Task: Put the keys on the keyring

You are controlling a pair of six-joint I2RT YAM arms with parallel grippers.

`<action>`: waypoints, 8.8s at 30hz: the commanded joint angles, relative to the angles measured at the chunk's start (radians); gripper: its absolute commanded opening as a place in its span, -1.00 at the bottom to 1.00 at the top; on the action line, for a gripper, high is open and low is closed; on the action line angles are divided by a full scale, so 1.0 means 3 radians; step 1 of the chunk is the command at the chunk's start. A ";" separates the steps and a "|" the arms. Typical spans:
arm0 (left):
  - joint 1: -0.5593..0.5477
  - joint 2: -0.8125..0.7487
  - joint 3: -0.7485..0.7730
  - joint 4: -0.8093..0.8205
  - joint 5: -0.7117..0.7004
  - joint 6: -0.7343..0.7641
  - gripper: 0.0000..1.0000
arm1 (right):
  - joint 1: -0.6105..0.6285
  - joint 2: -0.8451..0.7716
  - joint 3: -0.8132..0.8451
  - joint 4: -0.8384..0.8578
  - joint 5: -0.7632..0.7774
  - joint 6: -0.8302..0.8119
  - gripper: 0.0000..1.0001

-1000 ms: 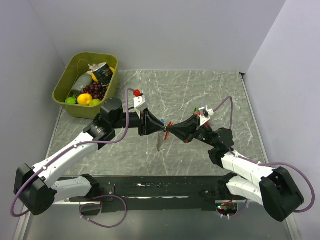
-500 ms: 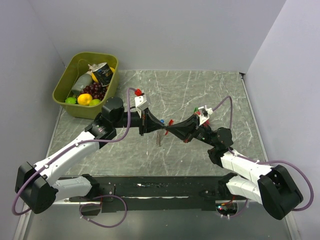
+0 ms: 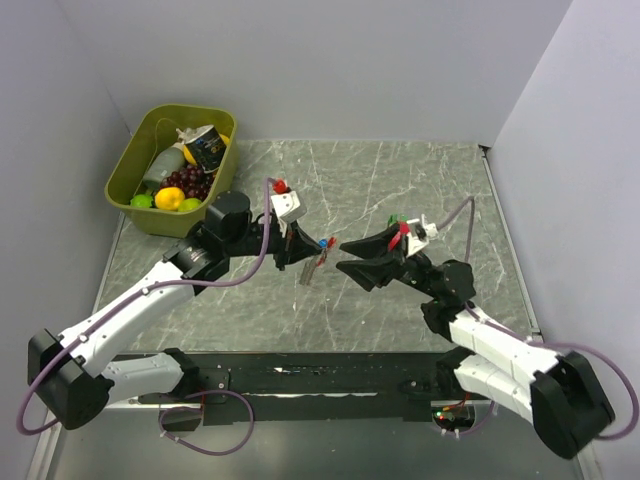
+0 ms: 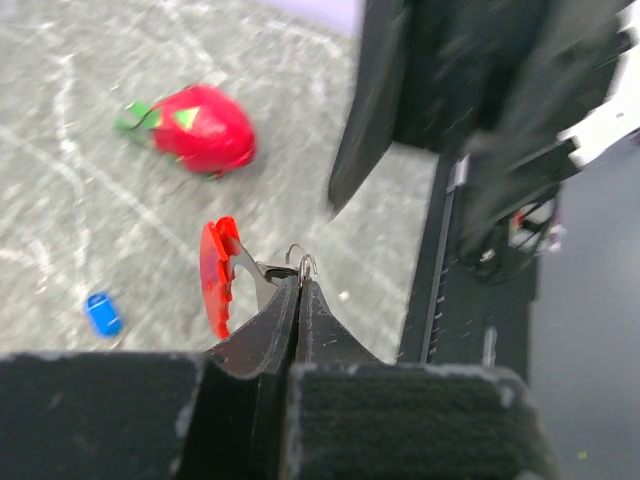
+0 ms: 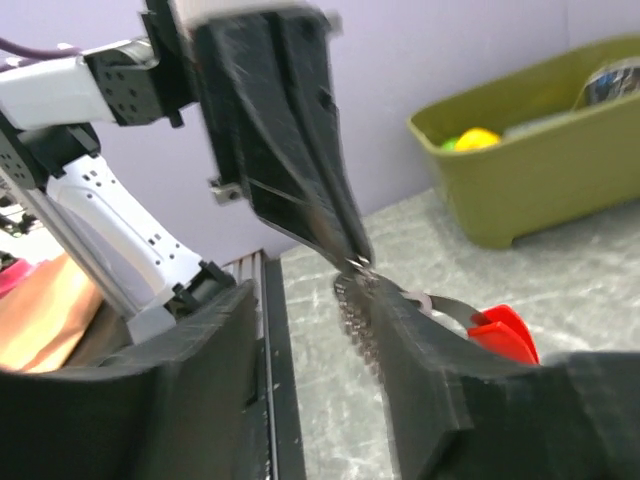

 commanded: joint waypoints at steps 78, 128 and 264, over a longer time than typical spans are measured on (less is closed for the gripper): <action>0.0249 -0.0959 -0.0582 -0.0615 -0.0707 0.0336 -0.98 | -0.0261 0.2035 0.1758 -0.2507 0.0917 -0.0601 0.86; 0.0873 -0.0631 -0.0557 -0.0630 0.0004 0.0269 -0.98 | -0.0057 0.3080 0.2367 -0.3387 0.0969 -0.0514 0.03; 0.0500 -0.0687 -0.0588 -0.0620 -0.0522 0.0356 -0.98 | 0.0649 0.1951 0.3380 -0.4880 -0.0611 -0.2257 -1.00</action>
